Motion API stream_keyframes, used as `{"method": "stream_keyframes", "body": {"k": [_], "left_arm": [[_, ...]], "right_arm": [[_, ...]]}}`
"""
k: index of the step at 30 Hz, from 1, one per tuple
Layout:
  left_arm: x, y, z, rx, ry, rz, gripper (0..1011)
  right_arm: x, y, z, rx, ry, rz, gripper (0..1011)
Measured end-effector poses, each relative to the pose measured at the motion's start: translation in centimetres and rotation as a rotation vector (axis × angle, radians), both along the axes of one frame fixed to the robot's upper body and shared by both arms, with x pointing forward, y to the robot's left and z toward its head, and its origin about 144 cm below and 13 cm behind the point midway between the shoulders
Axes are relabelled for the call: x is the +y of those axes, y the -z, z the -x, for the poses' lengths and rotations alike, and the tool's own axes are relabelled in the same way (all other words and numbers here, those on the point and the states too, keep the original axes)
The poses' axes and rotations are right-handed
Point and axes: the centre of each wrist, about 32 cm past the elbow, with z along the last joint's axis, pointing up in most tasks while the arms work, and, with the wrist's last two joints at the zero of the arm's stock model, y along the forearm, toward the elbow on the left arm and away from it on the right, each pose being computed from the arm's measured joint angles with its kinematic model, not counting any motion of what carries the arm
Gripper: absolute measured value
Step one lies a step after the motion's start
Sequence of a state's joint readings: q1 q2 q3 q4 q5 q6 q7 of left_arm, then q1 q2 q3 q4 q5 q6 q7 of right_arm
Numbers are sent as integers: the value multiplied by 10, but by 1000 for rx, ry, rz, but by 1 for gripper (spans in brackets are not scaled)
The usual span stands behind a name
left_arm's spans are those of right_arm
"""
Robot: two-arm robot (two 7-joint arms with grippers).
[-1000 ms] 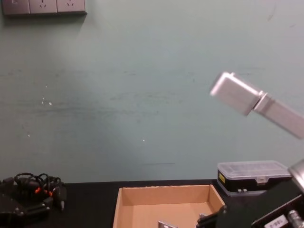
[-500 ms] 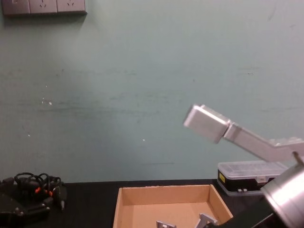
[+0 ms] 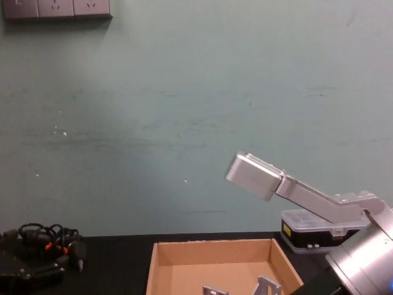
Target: Use one hand to pick up the angle iron from the table and place it into the box.
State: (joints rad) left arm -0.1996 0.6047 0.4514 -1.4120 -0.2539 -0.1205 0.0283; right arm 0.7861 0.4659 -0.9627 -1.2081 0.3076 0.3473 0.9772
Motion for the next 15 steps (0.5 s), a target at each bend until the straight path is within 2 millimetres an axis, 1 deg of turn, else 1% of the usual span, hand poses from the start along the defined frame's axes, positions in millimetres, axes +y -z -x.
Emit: {"method": "stream_keyframes", "body": {"k": [5,9,10,12,13,14,15], "left_arm": [[0,0,0,0,0,0,1011],[0,0,0,0,0,0,1011],[0,0,0,0,0,0,1011],[0,0,0,0,0,0,1011],[0,0,0,0,0,0,1011],[0,0,0,0,0,0,1011],[0,0,0,0,0,0,1011]], "right_arm": [[-1,1,0,4,3,0,998],[-2,2,0,5,2,-1,930],[-2,2,0,4,-1,-3,887],[-3,2,0,3,-2,-5,862],[-3,2,0,3,-2,-5,837],[-3,2,0,3,-2,-5,786],[-3,2,0,3,-2,-5,765]]}}
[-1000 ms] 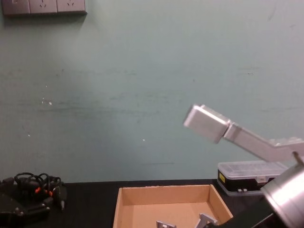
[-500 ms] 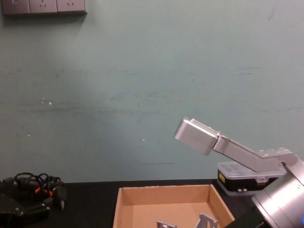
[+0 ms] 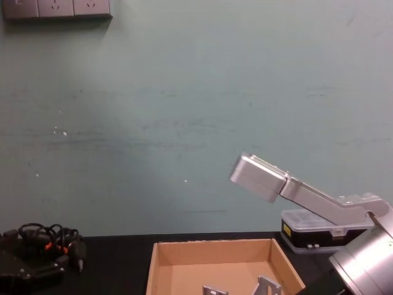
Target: Use one hand to pick up the angle iron from the table and place it into the box.
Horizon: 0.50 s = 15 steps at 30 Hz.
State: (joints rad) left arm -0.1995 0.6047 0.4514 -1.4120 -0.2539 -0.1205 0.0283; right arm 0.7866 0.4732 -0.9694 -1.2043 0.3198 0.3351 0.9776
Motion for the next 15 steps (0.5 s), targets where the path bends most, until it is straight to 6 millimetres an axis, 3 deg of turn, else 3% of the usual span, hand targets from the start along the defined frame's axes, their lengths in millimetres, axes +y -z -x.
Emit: {"method": "stream_keyframes", "body": {"k": [15], "left_arm": [[0,0,0,0,0,0,1011]], "right_arm": [[-2,0,1,-3,0,0,263]]}}
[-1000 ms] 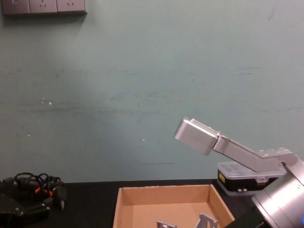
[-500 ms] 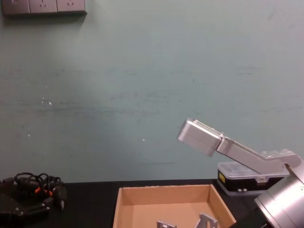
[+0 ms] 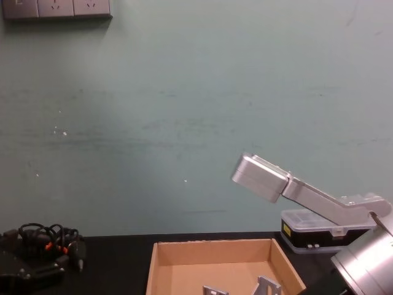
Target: Use one hand to pick up the angle iron from the table and place it into the box.
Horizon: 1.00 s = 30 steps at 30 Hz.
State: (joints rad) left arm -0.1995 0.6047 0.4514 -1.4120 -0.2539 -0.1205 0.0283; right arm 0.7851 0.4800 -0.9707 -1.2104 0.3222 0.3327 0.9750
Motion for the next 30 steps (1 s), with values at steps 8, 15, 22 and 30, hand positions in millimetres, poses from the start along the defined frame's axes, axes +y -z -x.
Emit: {"method": "stream_keyframes", "body": {"k": [8,15,22,30], "left_arm": [[0,0,0,0,0,0,1011],[0,0,0,0,0,0,1011],[0,0,0,0,0,0,1011],[0,0,0,0,0,0,1011]], "right_arm": [[0,0,1,-2,4,-1,79],[0,1,1,-2,5,-2,79],[-2,-8,5,-37,19,-31,79],[-15,-34,12,-132,89,-116,79]]}}
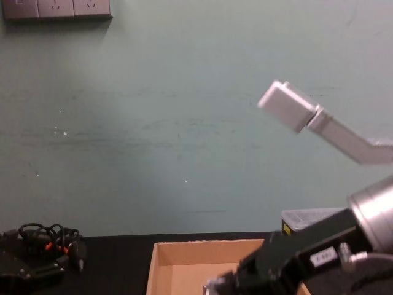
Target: Use one hand to pick up the angle iron from the table and place it into the box.
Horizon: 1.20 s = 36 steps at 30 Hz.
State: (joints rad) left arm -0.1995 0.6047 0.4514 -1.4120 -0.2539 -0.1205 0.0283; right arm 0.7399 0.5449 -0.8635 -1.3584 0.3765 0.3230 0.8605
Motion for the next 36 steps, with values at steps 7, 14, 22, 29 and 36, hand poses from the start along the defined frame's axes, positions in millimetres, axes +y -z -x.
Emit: {"method": "stream_keyframes", "body": {"k": [7,14,22,29,36], "left_arm": [[0,0,0,0,0,0,1011],[0,0,0,0,0,0,1011],[0,0,0,0,0,0,1011],[0,0,0,0,0,0,1011],[0,0,0,0,0,0,1011]], "right_arm": [[-11,-13,2,-109,178,-74,79],[-10,-7,-7,-161,338,-127,79],[2,6,-25,-171,446,-146,79],[16,22,-45,-147,486,-135,79],[24,39,-57,-116,508,-116,79]]}}
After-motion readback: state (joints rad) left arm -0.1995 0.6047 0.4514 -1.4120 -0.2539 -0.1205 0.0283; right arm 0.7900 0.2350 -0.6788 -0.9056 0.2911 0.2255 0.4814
